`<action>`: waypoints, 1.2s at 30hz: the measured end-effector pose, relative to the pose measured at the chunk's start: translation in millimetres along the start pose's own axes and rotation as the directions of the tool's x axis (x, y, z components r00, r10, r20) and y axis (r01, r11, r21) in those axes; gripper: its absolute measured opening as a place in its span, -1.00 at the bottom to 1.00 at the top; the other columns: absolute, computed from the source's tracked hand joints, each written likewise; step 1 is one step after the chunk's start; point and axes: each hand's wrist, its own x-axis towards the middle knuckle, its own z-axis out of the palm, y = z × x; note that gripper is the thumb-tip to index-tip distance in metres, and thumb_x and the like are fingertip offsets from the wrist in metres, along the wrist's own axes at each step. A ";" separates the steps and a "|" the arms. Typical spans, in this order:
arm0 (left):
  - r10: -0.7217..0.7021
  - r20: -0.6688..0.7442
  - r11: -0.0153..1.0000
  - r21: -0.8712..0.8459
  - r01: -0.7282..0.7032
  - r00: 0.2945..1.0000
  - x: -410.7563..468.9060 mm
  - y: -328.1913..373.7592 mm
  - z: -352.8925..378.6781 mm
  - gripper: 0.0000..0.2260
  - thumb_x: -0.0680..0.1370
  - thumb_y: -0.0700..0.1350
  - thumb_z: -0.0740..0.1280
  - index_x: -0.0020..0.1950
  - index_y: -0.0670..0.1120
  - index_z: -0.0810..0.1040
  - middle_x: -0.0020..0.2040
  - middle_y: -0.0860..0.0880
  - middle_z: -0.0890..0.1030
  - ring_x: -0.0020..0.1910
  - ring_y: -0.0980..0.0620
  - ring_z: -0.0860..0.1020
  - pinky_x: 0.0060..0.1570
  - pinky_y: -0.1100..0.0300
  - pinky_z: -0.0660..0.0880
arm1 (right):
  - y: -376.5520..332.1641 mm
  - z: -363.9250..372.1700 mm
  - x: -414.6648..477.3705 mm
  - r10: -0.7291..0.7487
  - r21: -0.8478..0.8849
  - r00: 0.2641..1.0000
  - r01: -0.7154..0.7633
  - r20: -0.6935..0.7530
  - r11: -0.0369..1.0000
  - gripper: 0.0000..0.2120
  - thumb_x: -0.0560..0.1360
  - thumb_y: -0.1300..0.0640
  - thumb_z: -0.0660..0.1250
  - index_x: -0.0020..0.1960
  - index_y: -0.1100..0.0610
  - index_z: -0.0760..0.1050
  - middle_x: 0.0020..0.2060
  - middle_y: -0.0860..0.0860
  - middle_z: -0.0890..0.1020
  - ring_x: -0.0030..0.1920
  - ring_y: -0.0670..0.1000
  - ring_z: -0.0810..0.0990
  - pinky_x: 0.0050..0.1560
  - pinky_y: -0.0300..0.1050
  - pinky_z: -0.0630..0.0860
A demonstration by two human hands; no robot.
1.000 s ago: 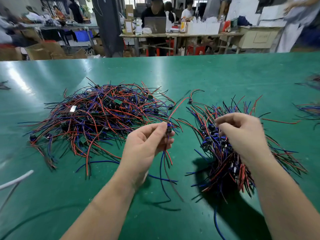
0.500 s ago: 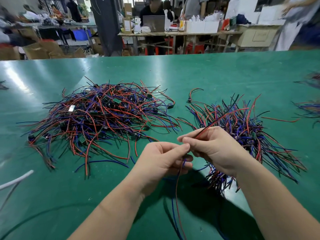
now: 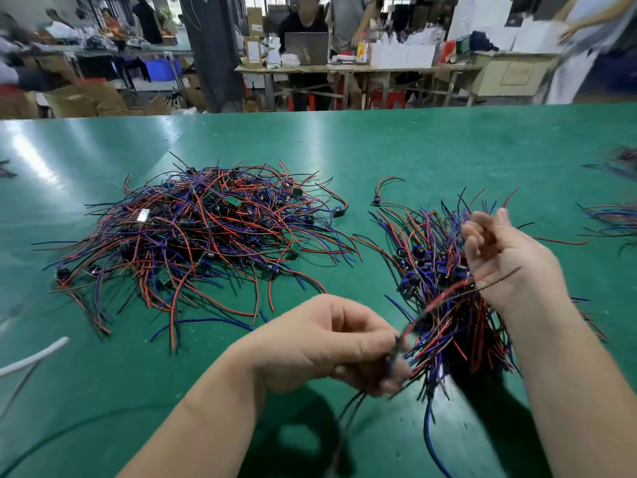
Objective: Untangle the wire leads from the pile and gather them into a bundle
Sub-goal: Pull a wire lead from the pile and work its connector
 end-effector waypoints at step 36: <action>0.569 -0.432 0.788 0.531 -0.312 0.700 24.2 -12.7 4.6 -0.89 0.51 -0.12 0.37 -0.02 0.08 0.57 -0.15 0.08 0.64 -0.20 0.17 0.55 -0.16 0.29 0.47 | 37.3 32.9 -48.9 0.250 -0.024 0.833 -0.275 0.494 0.961 -0.80 0.38 0.10 0.29 -0.30 0.14 0.65 -0.38 0.02 0.58 -0.46 -0.11 0.48 -0.44 -0.29 0.50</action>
